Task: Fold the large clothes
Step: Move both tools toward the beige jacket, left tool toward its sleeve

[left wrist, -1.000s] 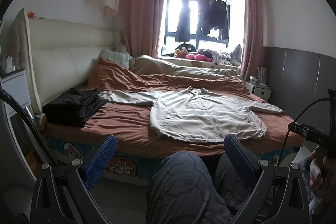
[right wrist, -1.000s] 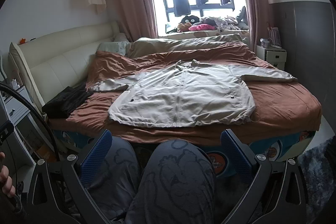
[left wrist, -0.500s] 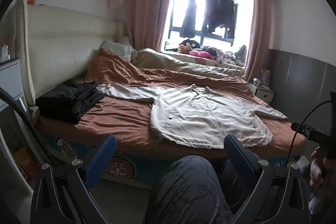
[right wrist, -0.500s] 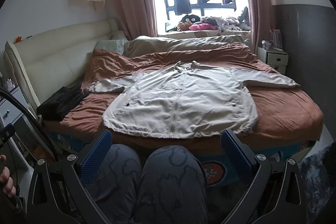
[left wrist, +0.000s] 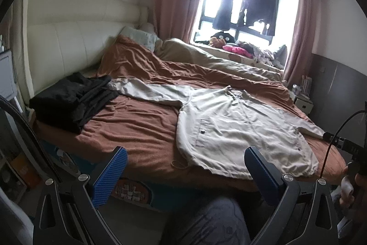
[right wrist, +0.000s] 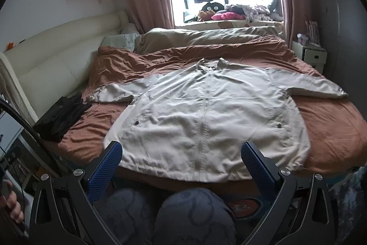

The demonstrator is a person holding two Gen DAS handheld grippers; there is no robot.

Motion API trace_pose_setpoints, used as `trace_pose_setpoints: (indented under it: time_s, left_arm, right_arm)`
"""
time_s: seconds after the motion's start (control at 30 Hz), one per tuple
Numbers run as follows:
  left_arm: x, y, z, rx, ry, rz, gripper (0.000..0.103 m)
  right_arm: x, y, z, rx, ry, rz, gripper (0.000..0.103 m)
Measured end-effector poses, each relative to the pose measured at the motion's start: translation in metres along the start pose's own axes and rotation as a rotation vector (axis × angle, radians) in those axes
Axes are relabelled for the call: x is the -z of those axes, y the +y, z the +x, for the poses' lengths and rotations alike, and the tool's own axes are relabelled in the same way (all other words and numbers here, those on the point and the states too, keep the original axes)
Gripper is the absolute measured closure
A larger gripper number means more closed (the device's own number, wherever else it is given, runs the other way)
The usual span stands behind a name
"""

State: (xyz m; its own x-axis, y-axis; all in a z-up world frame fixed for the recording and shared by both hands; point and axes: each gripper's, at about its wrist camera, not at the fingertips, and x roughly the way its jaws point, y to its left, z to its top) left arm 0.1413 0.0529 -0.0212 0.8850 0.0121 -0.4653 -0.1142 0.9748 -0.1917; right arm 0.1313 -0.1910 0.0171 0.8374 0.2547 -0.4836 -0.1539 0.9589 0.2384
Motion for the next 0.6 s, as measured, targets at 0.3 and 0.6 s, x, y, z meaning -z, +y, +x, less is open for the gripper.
trace_pose_setpoints:
  time_s: [0.3,0.6]
  left_arm:
    - [-0.028,0.036,0.062,-0.018,0.018,-0.082,0.002]
    - [-0.067,0.069,0.134,-0.054,0.056,-0.129,0.012]
  right_arm:
    - [-0.043,0.019,0.079,-0.024,0.022,-0.024,0.0]
    - [-0.083,0.033,0.17,-0.061,0.036,0.006,0.0]
